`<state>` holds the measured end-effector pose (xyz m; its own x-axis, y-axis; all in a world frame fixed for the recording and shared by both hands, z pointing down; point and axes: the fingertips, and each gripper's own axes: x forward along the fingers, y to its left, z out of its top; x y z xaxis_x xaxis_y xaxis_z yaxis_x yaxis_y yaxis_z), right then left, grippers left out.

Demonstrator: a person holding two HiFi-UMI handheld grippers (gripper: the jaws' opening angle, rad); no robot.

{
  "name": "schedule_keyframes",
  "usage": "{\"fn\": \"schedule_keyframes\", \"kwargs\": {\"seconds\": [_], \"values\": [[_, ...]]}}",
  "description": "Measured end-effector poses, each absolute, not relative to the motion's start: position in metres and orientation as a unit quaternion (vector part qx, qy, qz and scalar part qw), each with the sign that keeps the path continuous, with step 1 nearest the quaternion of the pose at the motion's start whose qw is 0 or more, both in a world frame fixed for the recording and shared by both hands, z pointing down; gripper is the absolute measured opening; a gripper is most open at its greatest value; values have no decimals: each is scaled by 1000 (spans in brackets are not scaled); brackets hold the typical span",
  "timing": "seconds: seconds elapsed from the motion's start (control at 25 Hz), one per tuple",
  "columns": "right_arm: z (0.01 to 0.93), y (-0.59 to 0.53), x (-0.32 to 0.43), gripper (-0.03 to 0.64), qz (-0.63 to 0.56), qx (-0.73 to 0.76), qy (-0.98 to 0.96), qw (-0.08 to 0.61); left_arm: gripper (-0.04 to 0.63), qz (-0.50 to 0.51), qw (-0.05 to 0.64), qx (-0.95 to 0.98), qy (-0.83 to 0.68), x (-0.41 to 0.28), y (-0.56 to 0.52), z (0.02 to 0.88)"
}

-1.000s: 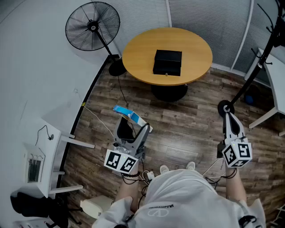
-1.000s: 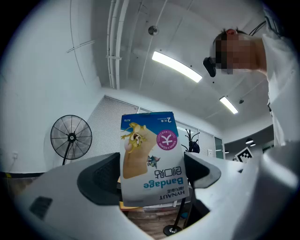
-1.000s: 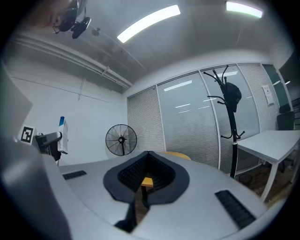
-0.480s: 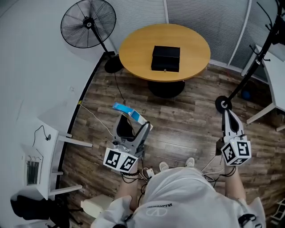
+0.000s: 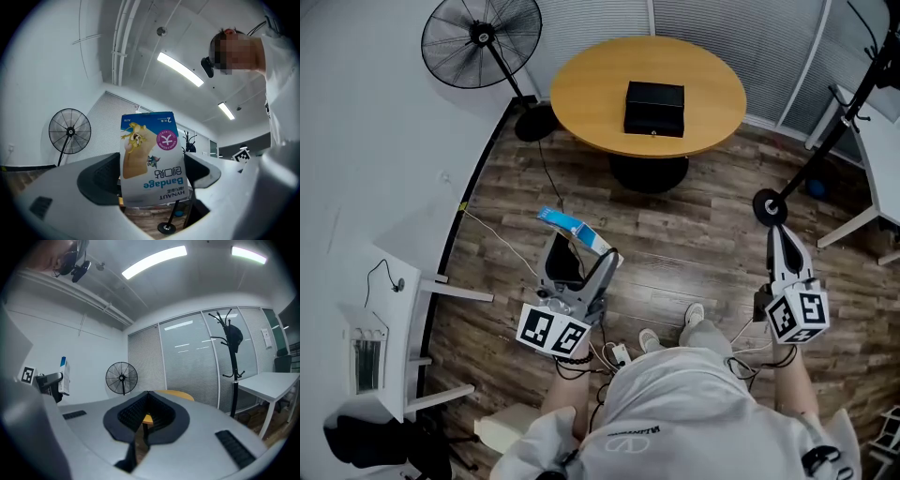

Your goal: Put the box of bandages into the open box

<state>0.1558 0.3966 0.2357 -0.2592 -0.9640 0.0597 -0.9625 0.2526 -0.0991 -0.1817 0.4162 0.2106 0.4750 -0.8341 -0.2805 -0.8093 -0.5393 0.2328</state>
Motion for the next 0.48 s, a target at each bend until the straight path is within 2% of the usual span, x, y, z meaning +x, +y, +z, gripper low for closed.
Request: {"fn": "schedule_keyframes", "kwargs": {"seconds": [0.48], "values": [[234, 358, 121, 18, -42, -578, 815, -5, 430, -186, 36, 856, -481, -182, 389, 213]]}}
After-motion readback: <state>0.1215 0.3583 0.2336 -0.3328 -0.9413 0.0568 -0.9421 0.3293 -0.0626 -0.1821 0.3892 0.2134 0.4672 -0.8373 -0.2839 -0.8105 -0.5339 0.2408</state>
